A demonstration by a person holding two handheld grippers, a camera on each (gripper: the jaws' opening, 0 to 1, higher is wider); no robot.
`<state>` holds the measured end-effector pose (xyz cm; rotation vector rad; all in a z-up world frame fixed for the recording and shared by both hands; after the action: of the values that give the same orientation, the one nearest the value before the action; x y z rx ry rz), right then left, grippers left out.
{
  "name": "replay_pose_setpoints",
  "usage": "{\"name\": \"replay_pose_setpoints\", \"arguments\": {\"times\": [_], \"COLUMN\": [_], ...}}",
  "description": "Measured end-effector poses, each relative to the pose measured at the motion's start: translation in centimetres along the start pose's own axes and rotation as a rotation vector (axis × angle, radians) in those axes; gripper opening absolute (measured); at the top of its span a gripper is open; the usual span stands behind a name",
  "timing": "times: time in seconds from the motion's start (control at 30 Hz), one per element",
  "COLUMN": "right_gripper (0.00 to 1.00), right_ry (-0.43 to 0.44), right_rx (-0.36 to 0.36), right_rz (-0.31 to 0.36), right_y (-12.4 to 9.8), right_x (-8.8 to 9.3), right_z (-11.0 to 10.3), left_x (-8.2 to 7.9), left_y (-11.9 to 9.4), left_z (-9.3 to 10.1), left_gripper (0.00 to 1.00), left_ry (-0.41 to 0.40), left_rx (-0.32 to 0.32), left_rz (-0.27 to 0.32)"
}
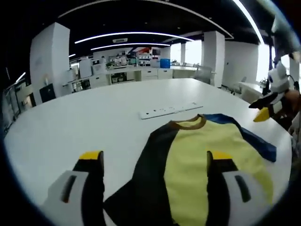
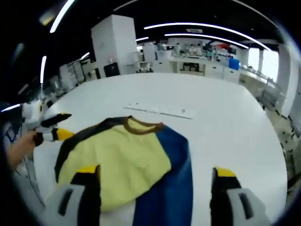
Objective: Fold the garment on the visible template until the final outline fits inside the template.
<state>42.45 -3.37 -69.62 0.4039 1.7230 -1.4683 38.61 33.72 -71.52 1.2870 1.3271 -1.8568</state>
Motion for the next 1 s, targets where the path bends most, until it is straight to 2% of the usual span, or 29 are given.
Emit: {"name": "replay_pose_setpoints", "arguments": {"times": [0.13,0.33,0.5,0.63,0.87,1.0], "right_gripper": [0.99,0.97,0.96,0.94,0.83,0.72], "right_ry": [-0.009,-0.009,0.006,0.001,0.033,0.034], "right_rx": [0.002,0.000,0.002,0.008,0.030,0.043], "right_rz": [-0.011,-0.029,-0.041,-0.057,-0.074,-0.083], "right_y": [-1.7,-4.1,-5.6,-6.5,-8.1,-8.6], "right_x": [1.2,3.0,4.5,5.8,8.2,9.4], "right_z": [0.0,0.0,0.1,0.5,0.6,0.5], "left_x": [0.2,0.7,1.3,2.2,4.2,5.7], "left_y": [-1.8,-3.8,-5.9,-7.3,-9.2,-9.9], "left_z": [0.7,2.1,3.0,2.9,3.3,3.2], "left_gripper": [0.90,0.92,0.90,0.86,0.77,0.72], "left_ry": [0.042,0.055,0.072,0.092,0.116,0.117], "left_rx": [0.021,0.063,0.081,0.089,0.108,0.107], "left_rz": [-0.014,-0.010,-0.009,-0.037,-0.083,-0.112]}}
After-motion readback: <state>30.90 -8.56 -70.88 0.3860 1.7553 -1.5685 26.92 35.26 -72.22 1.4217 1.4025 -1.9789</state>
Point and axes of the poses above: the point that each gripper's makers call its tool centre point, and the gripper's own axes: y roughly forward along the fingers, z roughly to its right, x roughly out of its underside, the point moved 10 cm from there along -y, roughly backward along the fingers, and after that the axes turned 10 degrees about x, right-handed, at the moved point
